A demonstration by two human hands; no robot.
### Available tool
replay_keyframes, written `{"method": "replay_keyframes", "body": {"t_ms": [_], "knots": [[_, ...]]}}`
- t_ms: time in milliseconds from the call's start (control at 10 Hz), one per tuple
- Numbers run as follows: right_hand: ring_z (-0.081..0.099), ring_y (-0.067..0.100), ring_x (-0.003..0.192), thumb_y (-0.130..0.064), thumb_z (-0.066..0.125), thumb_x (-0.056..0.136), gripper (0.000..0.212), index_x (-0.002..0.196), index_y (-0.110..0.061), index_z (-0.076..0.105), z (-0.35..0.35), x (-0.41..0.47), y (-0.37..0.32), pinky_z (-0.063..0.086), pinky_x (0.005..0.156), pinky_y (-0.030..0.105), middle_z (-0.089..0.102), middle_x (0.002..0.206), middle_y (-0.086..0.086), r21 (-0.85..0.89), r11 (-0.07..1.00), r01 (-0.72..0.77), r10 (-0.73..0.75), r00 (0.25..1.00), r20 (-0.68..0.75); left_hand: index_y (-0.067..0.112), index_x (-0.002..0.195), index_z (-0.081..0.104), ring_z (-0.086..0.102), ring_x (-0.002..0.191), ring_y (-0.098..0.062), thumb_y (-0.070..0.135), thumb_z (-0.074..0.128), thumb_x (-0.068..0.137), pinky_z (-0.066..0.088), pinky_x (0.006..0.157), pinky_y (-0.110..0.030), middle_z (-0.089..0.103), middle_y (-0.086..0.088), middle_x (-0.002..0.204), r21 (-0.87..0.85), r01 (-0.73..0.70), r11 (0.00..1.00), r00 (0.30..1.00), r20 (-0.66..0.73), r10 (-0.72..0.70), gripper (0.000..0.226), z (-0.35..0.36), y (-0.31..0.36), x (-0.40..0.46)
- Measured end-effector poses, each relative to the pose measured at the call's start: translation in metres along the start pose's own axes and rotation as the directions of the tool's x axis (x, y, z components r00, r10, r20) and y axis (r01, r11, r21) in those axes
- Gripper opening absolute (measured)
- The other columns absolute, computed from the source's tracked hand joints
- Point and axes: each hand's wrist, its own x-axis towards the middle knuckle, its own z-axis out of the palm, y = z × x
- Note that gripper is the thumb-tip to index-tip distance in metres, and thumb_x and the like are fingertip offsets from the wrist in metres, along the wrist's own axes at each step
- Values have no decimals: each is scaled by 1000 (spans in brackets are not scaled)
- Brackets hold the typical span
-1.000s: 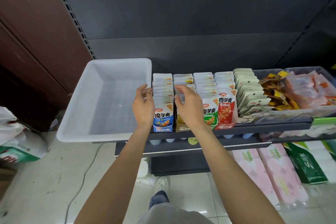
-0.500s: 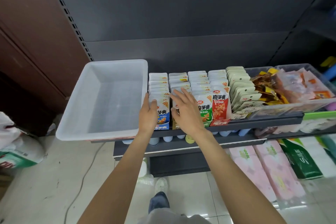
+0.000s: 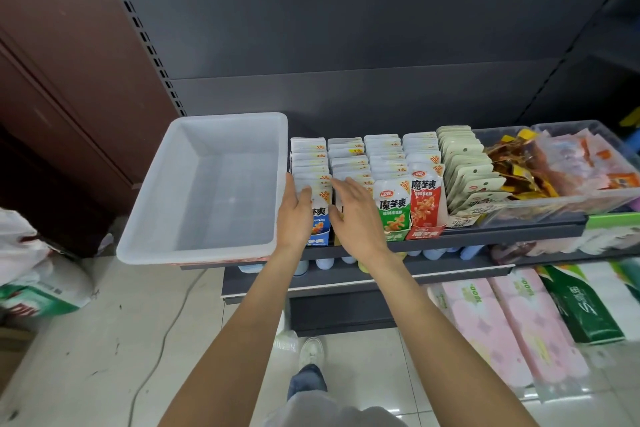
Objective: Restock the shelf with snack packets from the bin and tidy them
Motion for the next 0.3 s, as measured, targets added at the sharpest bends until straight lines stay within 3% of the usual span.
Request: {"method": "replay_keyframes", "body": {"t_ms": [100, 200, 300], "knots": [[24, 20, 141, -14, 49, 95, 50, 143, -11, 37, 2, 0, 1, 17, 115, 30, 40, 147, 5, -12, 1000, 5, -4, 1000, 11, 28, 143, 32, 53, 117, -16, 21, 29, 100, 40, 105, -38, 53, 5, 133, 12, 12, 1000, 1000, 13, -12, 43, -5, -4, 6], [27, 22, 140, -13, 49, 95, 47, 141, -11, 40, -1, 1, 1, 17, 114, 30, 43, 145, 6, 26, 999, 27, -27, 1000, -10, 28, 141, 36, 55, 117, -17, 21, 30, 100, 42, 103, -39, 55, 5, 132, 20, 4, 1000, 1000, 10, -5, 42, -8, -5, 8], [43, 23, 127, -13, 51, 94, 37, 131, -12, 52, -7, 1, -2, 27, 107, 31, 56, 131, 5, 45, 995, 85, -79, 988, -135, 21, 140, 39, 47, 113, -5, 15, 35, 100, 36, 86, -1, 46, 16, 123, 4, -66, 998, 994, -86, 66, 40, -8, 6, -2]]}}
